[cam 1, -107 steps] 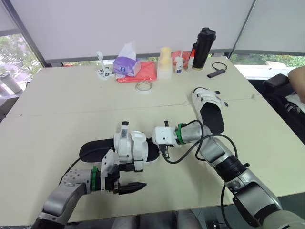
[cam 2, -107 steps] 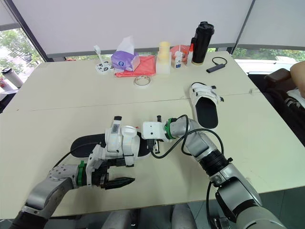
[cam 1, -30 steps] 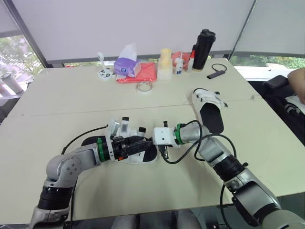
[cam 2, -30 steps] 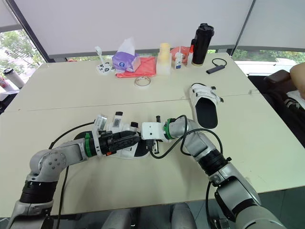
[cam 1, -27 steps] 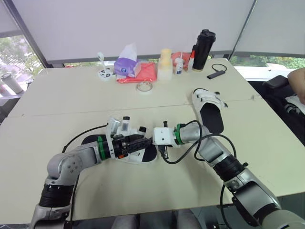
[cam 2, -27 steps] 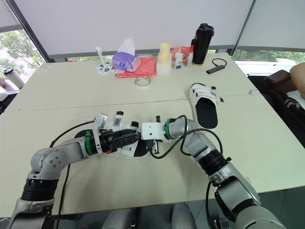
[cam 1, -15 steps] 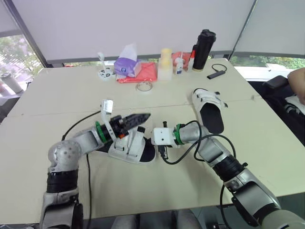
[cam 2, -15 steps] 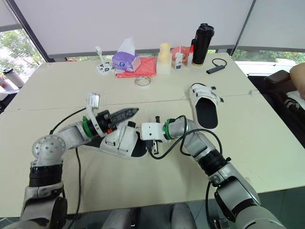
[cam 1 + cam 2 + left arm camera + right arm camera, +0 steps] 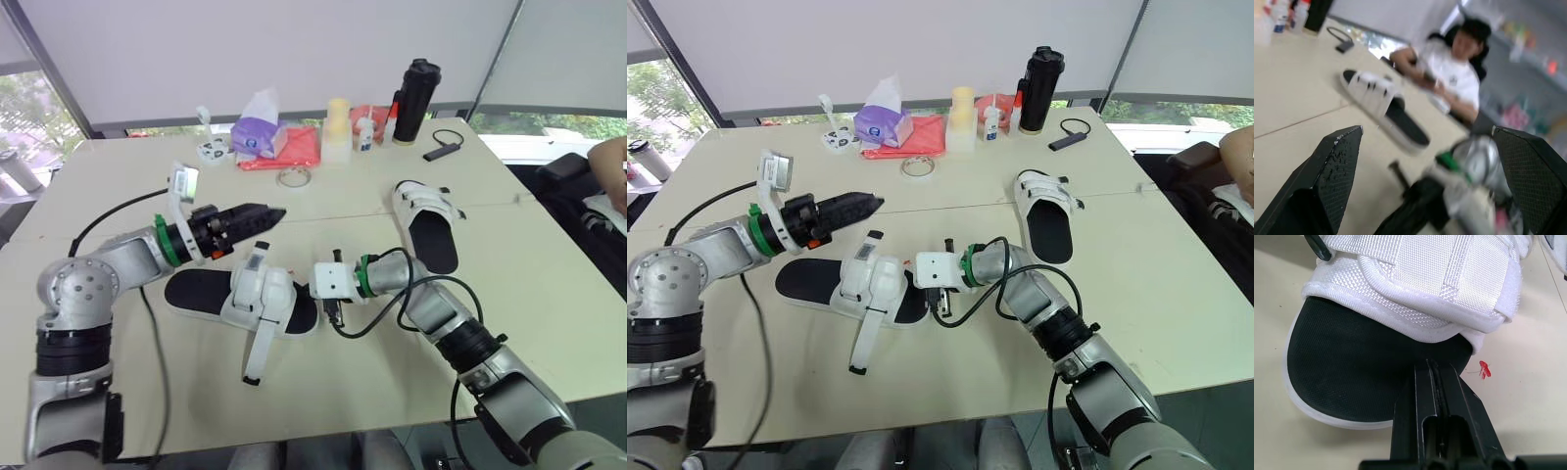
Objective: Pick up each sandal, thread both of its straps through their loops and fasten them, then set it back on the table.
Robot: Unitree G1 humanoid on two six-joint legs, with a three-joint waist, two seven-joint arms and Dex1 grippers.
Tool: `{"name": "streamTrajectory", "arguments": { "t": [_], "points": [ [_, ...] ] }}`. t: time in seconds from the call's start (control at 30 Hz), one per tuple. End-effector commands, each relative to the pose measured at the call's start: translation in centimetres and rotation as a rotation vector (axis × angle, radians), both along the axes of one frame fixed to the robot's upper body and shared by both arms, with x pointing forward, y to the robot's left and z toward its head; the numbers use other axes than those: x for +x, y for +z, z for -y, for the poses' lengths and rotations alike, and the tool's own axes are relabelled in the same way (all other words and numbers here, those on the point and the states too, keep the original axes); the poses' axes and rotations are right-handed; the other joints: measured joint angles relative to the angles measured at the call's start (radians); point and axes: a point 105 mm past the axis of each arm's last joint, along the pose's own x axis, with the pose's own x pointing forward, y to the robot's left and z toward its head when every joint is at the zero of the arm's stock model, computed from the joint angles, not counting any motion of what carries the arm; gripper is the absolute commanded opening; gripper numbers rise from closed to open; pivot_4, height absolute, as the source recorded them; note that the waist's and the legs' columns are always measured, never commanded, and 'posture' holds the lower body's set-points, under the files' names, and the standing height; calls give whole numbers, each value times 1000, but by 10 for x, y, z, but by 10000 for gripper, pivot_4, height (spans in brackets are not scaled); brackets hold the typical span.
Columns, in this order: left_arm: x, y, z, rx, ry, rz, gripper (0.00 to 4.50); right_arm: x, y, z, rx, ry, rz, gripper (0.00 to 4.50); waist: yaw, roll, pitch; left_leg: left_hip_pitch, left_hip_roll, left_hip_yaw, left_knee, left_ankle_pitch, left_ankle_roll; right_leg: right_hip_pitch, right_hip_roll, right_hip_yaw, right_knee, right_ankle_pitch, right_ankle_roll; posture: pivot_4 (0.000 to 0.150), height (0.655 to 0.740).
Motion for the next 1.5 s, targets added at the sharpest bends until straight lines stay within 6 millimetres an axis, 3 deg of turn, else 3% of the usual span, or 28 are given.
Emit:
{"name": "streamTrajectory", "arguments": {
  "t": [0.03,0.17,0.4,0.73,0.9,1.17,1.5],
  "points": [
    [-6,6,0,214,-94,311,44165,0,-12,3,-37,-12,-30,0,-1,-1,1,0,0,0,0,0,0,0,0,0,0,0,-1,1500,7400],
    [-25,-8,5,531,-350,832,44165,-1,-13,3,-38,-12,-31,0,1,-1,1,-1,1,2,-3,0,-1,-2,-1,1,-2,1,-2,1500,7400],
    [-21,-30,-17,677,-522,1203,44165,-1,-14,2,-36,-14,-30,0,2,-1,1,-1,2,4,-4,0,0,-3,-1,1,-3,1,-2,1500,7400],
    [-46,-58,-25,679,-704,1425,44165,-2,-16,4,-42,-10,-32,0,0,-1,1,-1,2,3,-3,0,0,-3,-1,1,-1,1,-2,1500,7400],
    [-58,-76,-26,649,-783,1449,44165,-3,-16,5,-47,-8,-31,0,1,-1,1,-1,2,3,-3,0,0,-3,-1,1,-1,1,-2,1500,7400],
    [-64,-99,-28,686,-904,1531,44165,-4,-16,5,-48,-7,-31,0,1,-1,1,-1,2,3,-2,0,0,-3,-1,1,0,1,-1,1500,7400],
    [-50,-104,-36,754,-859,1569,44165,-5,-16,4,-44,-10,-34,0,2,-1,1,-1,2,3,-2,0,1,-3,0,1,1,1,0,1500,7400]
  ]
}}
